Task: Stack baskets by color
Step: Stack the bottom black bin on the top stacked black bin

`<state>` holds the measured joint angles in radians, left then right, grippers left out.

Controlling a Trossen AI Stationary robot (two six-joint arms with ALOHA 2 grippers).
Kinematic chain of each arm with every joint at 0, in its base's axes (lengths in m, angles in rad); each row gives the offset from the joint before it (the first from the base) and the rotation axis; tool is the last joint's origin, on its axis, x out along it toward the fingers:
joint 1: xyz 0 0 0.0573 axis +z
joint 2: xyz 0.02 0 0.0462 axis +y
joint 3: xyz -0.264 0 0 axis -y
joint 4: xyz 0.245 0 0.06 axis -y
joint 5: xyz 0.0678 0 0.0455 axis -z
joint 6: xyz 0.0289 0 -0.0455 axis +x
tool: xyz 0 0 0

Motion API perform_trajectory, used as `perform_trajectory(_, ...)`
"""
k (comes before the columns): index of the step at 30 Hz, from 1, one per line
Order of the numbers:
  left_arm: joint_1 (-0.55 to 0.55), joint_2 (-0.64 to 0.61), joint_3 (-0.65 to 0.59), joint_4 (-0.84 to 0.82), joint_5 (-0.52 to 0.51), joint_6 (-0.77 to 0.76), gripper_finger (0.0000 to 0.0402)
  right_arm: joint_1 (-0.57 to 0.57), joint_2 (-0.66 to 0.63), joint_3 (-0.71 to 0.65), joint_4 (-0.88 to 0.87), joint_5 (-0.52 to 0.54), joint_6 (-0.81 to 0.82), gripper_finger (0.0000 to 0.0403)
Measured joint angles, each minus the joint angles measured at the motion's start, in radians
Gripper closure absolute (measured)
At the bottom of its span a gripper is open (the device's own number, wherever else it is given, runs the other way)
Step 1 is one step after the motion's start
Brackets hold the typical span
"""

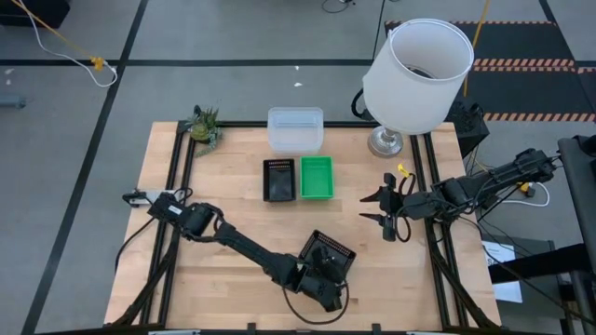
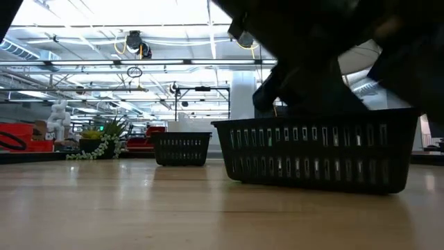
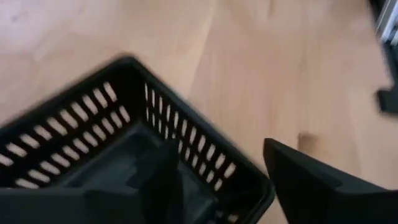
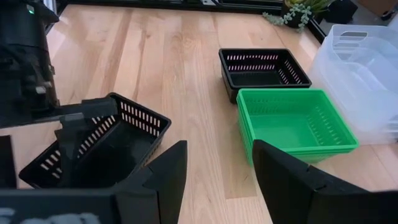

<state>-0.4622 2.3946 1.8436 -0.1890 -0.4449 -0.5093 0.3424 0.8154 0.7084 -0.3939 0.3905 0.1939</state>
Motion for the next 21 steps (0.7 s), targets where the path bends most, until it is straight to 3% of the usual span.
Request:
perform_trajectory(3, 0.002, 0.002, 0.0, -0.031, 0.029, 0.003, 0.0206, 0.0, 0.0, 0.0, 0.0, -0.002, -0.003, 0.0227)
perform_trajectory(11, 0.003, -0.05, 0.0, -0.181, 0.23, 0.074, 0.0305, 0.0, 0.0, 0.0, -0.001, -0.002, -0.007, 0.0227)
perform_trajectory(16, -0.028, -0.113, 0.0, -0.32, 0.251, 0.136, 0.0317, 0.0, 0.0, 0.0, 0.0, -0.002, -0.008, 0.0227)
perform_trajectory(21, -0.061, -0.144, 0.0, -0.445, 0.261, 0.142, 0.0303, 0.0, 0.0, 0.0, 0.005, -0.002, -0.007, 0.0227)
